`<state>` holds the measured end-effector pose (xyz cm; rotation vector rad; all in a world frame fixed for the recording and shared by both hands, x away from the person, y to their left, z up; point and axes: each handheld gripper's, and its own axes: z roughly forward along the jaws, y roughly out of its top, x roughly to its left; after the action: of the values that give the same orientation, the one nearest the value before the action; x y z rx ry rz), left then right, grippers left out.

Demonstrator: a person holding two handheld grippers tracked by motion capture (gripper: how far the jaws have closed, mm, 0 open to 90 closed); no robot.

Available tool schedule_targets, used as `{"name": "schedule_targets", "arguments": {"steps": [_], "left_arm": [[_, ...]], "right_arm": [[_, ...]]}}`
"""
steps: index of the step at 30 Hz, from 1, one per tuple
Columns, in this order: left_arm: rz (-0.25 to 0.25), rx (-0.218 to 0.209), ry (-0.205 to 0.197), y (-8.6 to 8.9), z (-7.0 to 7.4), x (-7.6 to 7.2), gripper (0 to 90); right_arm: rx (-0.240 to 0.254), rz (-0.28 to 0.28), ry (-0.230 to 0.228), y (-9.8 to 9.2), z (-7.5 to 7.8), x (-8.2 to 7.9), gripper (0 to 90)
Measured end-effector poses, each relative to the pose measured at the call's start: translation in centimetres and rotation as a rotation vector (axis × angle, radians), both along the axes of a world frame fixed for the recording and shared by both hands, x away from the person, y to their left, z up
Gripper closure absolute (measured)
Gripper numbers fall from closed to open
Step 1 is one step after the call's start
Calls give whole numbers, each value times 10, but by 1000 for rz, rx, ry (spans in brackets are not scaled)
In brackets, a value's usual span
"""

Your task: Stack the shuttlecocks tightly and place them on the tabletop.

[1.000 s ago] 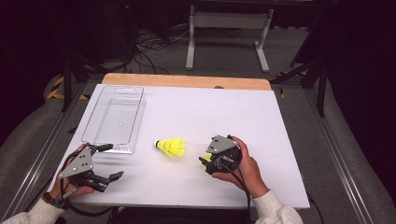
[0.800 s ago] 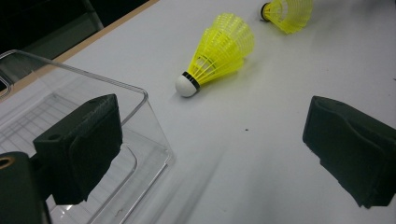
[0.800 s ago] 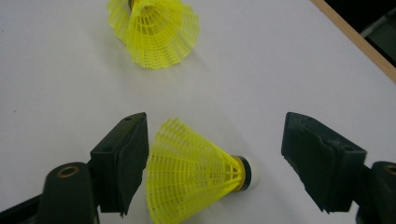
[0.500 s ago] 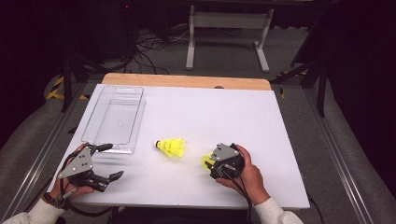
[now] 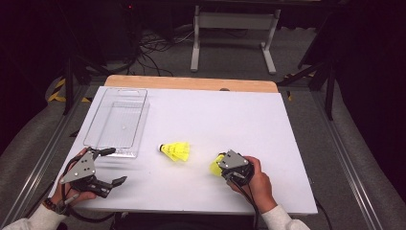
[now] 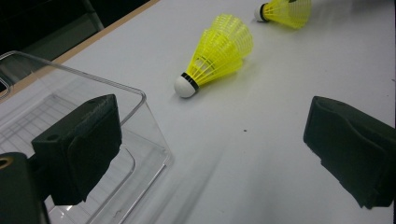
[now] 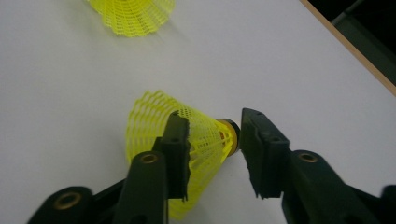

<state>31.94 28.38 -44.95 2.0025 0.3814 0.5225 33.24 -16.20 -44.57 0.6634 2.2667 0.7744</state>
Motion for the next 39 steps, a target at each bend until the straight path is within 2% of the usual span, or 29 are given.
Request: {"name": "schedule_targets", "arguments": {"steps": [3, 5, 7, 10, 13, 16, 19, 23, 29, 31, 37, 39], "left_arm": [[-3, 1, -6, 0, 1, -2, 50], [-2, -5, -2, 1, 1, -2, 50], [-2, -1, 1, 0, 0, -1, 50], [-7, 2, 2, -1, 0, 0, 50], [-8, 2, 3, -1, 0, 0, 50], [-6, 1, 2, 0, 0, 0, 51], [-7, 1, 0, 0, 0, 0, 50], [-5, -2, 4, 0, 0, 0, 50], [-5, 2, 2, 0, 0, 0, 50], [-5, 3, 2, 0, 0, 1, 50], [-5, 5, 6, 0, -1, 1, 50], [-4, 4, 5, -1, -1, 1, 50]], "right_arm": [[24, -13, 12, -5, 0, 2, 764], [9, -27, 12, -6, 0, 3, 818], [1, -25, 4, -8, 1, 4, 842], [18, -31, 5, -13, 1, 6, 885], [47, -37, 1, -17, 5, 7, 893], [54, -43, -3, -19, 6, 7, 895], [100, -36, -10, -25, 11, 7, 896], [129, -24, -10, -26, 12, 8, 896], [174, 2, -13, -24, 15, 9, 896], [213, 12, -6, -24, 16, 11, 897], [265, 45, 17, -20, 17, 17, 897], [265, 53, 16, -16, 16, 20, 897]]}}
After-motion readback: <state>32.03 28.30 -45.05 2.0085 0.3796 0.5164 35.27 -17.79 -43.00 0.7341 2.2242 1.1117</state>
